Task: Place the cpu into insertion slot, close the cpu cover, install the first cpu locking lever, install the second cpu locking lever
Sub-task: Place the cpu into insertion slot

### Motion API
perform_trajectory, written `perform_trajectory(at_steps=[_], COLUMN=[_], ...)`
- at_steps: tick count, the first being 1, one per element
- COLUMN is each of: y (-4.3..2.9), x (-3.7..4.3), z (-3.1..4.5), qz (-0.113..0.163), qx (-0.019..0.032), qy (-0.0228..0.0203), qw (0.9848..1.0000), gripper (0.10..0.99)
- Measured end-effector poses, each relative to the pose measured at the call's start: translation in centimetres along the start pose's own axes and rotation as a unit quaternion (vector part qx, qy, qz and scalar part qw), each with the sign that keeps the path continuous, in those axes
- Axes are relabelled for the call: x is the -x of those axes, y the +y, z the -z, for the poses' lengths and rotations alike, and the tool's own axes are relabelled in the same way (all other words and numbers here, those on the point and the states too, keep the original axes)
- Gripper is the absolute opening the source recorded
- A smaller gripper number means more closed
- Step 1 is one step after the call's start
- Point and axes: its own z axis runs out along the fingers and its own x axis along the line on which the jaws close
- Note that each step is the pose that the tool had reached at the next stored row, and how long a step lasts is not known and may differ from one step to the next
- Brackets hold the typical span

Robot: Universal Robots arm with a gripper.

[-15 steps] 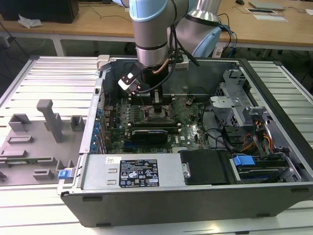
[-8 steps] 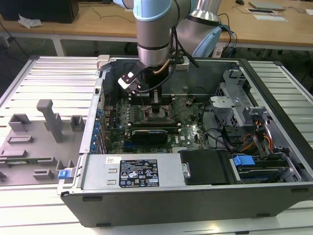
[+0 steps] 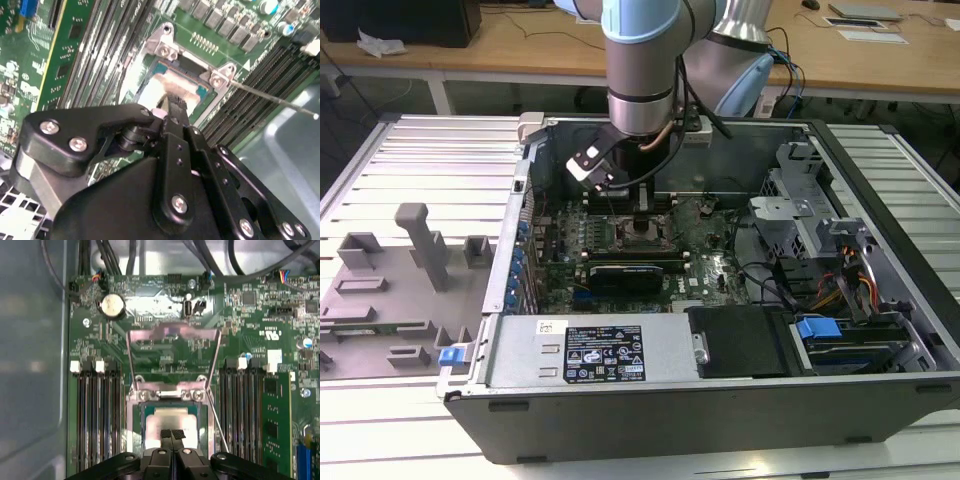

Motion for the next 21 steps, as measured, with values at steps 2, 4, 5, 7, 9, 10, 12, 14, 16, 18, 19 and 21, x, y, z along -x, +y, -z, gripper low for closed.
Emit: perform_trajectory(at_steps=[2,4,5,7,9,10,12,14,16,18,19,21], y=[0.02,0.07,0.09,0.15,0.23,0.27,0.30,0.34,0.51,0.61,0.61,0.63], x=[0.00,0.00,0.00,0.01,0.01,0.01,0.01,0.01,0.01,0.01,0.01,0.01], z=[0.27,0.80,1.09,2.01,3.02,3.55,3.95,3.97,3.96,3.96,3.96,3.96], qz=[0.000,0.000,0.000,0.000,0.000,0.000,0.000,0.000,0.000,0.000,0.000,0.000], qx=[0.0000,0.0000,0.0000,0.0000,0.0000,0.0000,0.0000,0.0001,0.0000,-0.0002,-0.0002,-0.0002], qy=[-0.0001,0.0000,0.0000,0.0000,0.0000,0.0000,-0.0001,0.0000,-0.0001,-0.0001,-0.0002,-0.0001], qw=[1.0000,1.0000,1.0000,1.0000,1.0000,1.0000,1.0000,1.0000,1.0000,1.0000,1.0000,1.0000], gripper=[0.106,0.106,0.106,0.106,0.106,0.106,0.106,0.106,0.106,0.106,0.106,0.106])
